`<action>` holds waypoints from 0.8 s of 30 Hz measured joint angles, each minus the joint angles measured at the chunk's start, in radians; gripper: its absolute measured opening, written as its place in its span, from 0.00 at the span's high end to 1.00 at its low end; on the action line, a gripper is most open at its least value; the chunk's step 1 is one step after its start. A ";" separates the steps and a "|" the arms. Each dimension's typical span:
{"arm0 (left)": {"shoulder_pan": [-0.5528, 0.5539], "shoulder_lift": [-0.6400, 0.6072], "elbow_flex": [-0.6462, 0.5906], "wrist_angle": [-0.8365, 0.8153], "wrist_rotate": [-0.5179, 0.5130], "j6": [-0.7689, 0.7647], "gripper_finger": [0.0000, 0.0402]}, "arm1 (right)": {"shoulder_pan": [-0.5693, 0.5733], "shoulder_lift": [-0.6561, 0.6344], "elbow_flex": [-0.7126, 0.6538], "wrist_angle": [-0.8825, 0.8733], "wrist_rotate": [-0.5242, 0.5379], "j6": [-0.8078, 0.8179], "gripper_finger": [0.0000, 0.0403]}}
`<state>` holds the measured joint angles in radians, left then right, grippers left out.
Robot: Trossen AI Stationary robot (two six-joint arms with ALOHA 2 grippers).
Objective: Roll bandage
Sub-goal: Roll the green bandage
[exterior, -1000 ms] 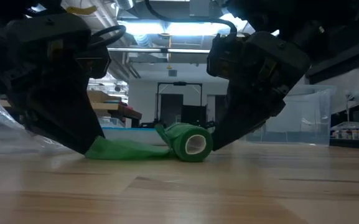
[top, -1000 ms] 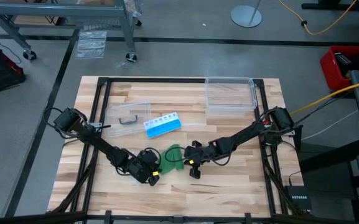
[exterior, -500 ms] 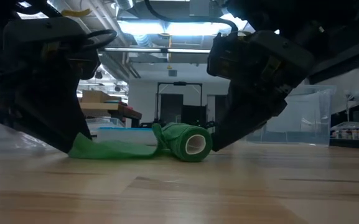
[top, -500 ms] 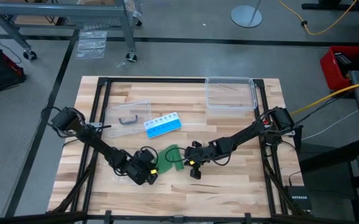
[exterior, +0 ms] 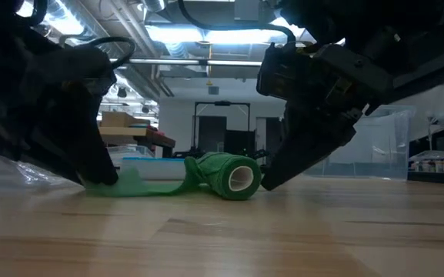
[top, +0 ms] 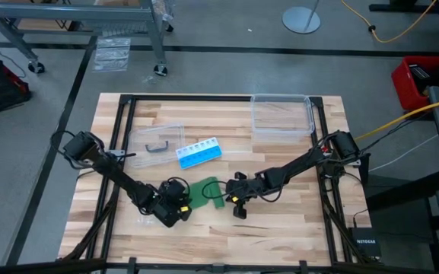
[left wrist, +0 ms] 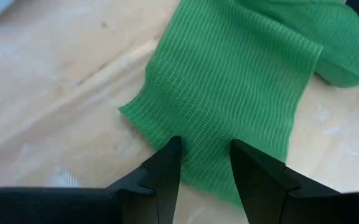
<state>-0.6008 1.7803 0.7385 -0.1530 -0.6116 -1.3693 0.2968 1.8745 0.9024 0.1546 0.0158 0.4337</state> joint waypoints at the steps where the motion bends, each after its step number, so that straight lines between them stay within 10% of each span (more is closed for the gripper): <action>1: 0.006 0.001 -0.001 0.014 -0.005 0.019 0.66 | -0.003 -0.005 0.000 -0.004 -0.001 -0.008 1.00; 24: 0.122 0.001 0.001 -0.058 -0.008 0.024 0.66 | -0.010 -0.332 0.000 -0.493 0.288 -0.129 1.00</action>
<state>-0.4788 1.7817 0.7395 -0.2105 -0.6196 -1.3452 0.2863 1.5428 0.9028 -0.3387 0.3034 0.3046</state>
